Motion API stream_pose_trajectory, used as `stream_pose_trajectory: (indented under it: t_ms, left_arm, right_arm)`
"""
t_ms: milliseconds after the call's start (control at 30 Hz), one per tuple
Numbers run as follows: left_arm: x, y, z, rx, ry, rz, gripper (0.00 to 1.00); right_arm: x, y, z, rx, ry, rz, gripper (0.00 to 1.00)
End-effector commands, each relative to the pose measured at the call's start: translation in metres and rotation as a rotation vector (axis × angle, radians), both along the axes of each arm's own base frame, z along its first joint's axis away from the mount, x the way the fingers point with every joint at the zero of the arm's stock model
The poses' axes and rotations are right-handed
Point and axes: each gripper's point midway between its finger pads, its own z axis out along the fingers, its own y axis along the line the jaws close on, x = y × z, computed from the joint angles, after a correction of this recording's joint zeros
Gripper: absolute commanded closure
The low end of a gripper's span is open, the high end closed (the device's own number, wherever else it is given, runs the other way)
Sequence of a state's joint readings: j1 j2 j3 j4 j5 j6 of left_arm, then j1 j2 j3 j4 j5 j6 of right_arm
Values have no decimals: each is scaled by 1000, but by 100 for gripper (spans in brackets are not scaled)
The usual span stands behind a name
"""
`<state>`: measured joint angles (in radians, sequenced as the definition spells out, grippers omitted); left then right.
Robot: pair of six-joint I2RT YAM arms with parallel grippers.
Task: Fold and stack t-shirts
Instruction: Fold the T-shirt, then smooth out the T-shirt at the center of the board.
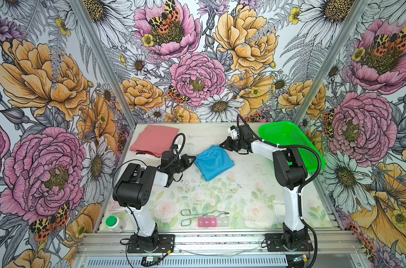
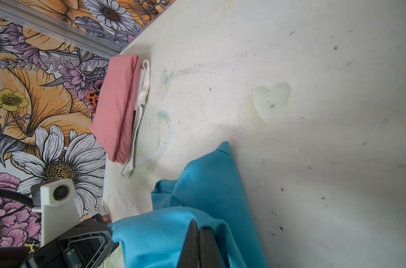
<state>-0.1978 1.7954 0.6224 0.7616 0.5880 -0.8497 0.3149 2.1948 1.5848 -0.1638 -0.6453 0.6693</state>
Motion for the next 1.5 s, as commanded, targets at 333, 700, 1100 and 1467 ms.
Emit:
stream_pose_trajectory:
  t_ms: [333,700,1100,1467]
  left_arm:
    - [2,31,-27,-58,14,74,100]
    - [-7,36,11,-143,-61,74,1]
    - [-88,16,56,101,-99,-39,1]
    - [-123,5,57,223,-92,-96,1]
  right_arm:
    - [23,37,60,82,-164,88,35]
    - [-33,42,55,74,-144,196,20]
    - [-13,109,-34,47,-27,219,20]
    - [42,122,-34,87,-82,37,20]
